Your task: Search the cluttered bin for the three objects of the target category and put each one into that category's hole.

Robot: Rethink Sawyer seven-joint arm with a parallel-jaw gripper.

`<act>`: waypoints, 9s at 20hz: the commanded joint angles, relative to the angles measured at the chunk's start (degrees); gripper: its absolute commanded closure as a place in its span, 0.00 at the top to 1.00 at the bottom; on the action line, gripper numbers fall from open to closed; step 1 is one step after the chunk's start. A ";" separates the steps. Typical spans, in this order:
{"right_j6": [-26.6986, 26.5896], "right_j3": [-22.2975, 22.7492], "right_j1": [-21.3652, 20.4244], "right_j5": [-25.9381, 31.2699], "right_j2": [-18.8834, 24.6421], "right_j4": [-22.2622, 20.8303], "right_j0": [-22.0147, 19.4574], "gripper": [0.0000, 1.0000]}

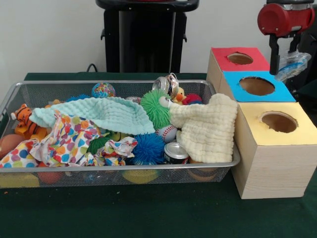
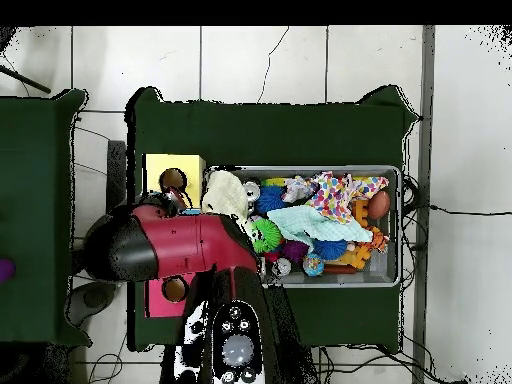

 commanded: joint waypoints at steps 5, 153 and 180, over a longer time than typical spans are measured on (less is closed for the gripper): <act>-0.16 5.83 -1.39 1.23 9.91 -4.16 -7.19 1.00; 0.27 9.98 1.98 0.93 28.42 -13.41 -28.36 1.00; 0.58 9.64 2.43 -0.39 27.91 -14.89 -28.20 1.00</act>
